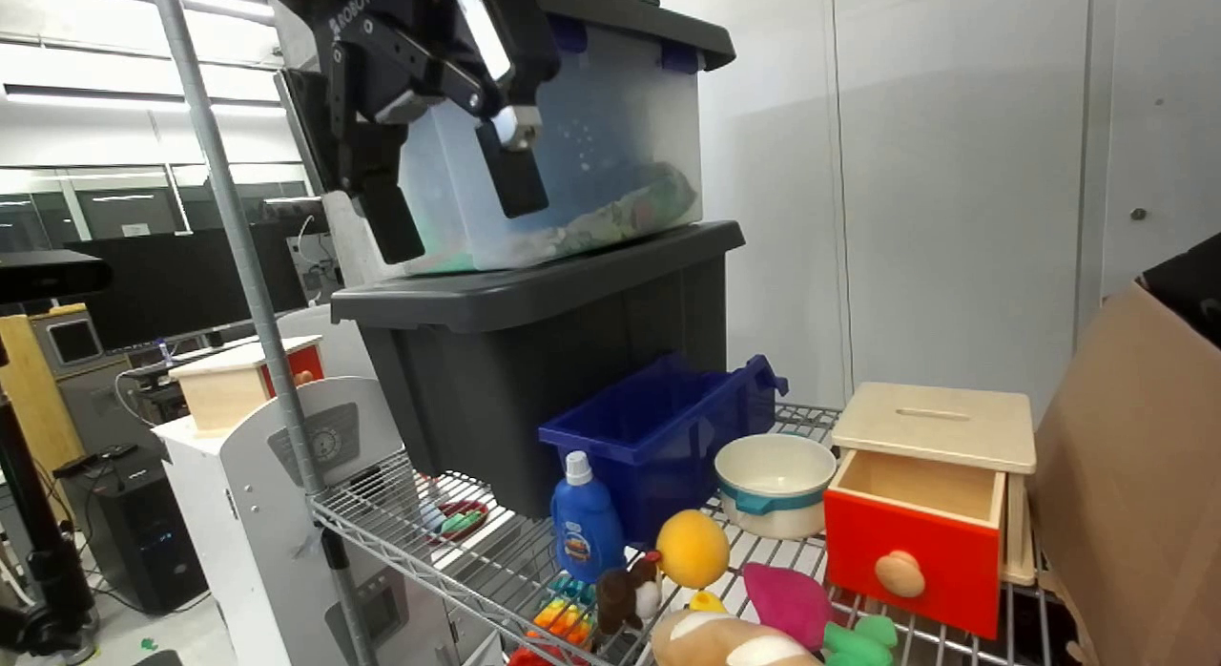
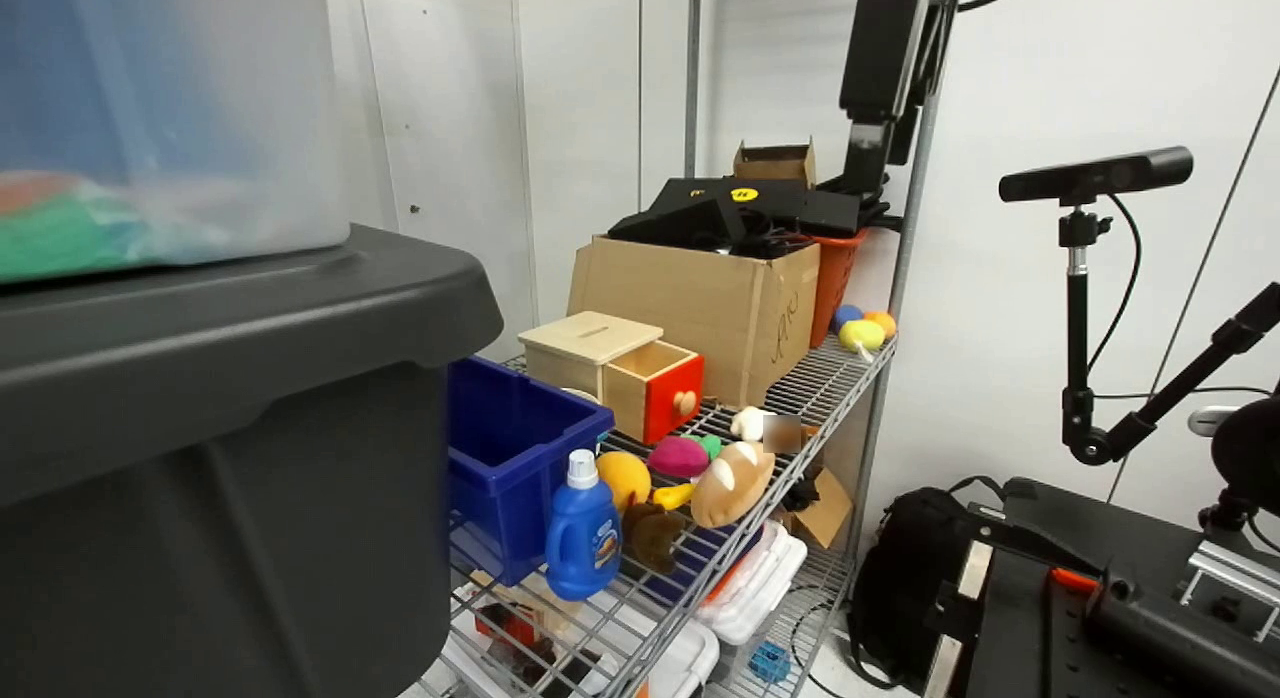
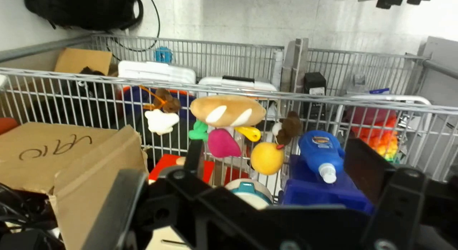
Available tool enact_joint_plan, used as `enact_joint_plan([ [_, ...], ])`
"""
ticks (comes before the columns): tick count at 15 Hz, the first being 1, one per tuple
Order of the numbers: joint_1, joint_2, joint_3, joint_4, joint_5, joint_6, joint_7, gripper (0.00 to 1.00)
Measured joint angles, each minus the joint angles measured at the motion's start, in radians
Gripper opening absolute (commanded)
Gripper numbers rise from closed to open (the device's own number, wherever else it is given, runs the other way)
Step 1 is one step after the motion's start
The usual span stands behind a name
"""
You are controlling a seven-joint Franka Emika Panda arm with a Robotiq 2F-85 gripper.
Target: Put the brown plush toy in the blue storage container
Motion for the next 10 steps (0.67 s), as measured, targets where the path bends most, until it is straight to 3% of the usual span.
enact_joint_plan([
  [4, 0.001, 0.022, -0.015, -0.014, 0.071, 0.055, -0.051, 1.0],
  [10, -0.019, 0.075, -0.051, -0.03, 0.073, 0.055, -0.051, 1.0],
])
